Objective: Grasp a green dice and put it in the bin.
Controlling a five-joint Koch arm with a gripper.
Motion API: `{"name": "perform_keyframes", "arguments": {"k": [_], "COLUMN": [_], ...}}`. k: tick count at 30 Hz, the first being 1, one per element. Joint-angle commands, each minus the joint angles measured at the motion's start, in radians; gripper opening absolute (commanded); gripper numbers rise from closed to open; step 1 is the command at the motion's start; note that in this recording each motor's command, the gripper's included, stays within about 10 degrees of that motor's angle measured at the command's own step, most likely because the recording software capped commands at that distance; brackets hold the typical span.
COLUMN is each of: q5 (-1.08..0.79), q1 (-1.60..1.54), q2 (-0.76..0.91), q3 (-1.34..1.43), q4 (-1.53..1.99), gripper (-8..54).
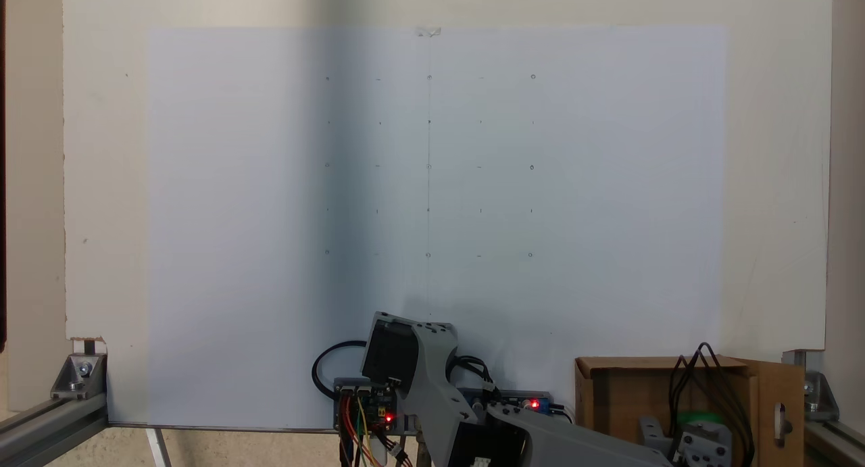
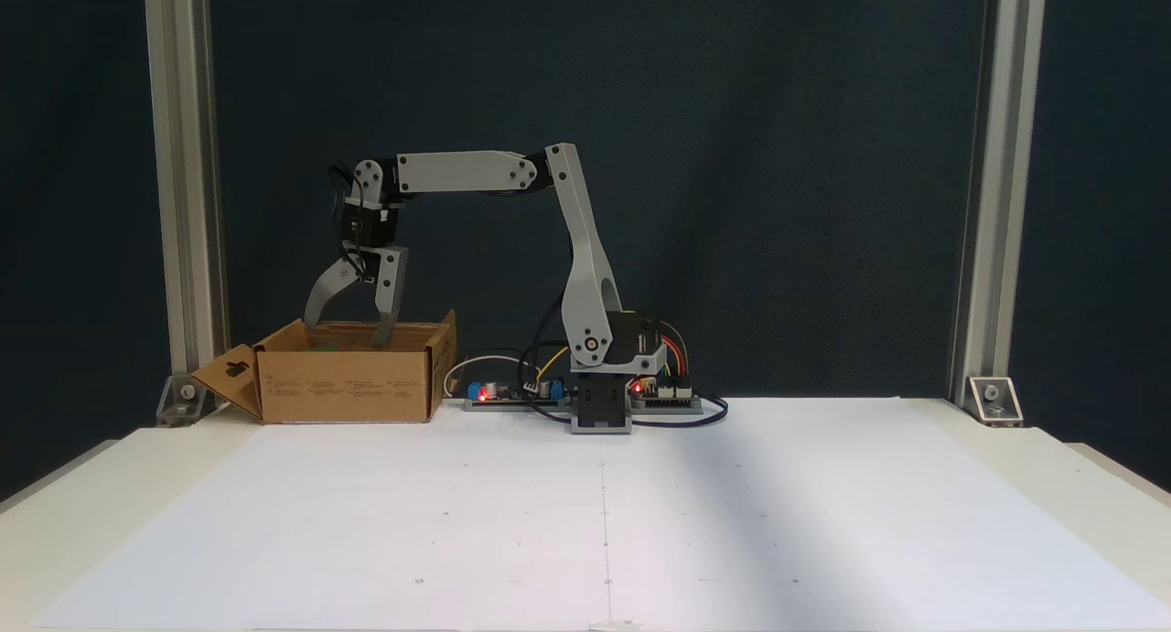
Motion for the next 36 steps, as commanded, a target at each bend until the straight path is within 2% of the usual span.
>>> {"name": "perform_keyframes", "arguments": {"k": [1, 5, 12, 19, 23, 36], "q5": [-0.063, 0.061, 0.341, 0.408, 0.413, 0.413], "q1": [0.011, -0.014, -0.147, -0.38, -0.561, -1.155], "q2": [0.032, 0.038, 0.163, 0.279, 0.307, 0.416], "q3": [-0.021, -0.021, -0.023, -0.023, -0.023, -0.023], "q4": [-0.054, -0.114, -0.242, -0.242, -0.242, -0.278], "gripper": [41.0, 41.0, 41.0, 41.1, 43.6, 43.7]}}
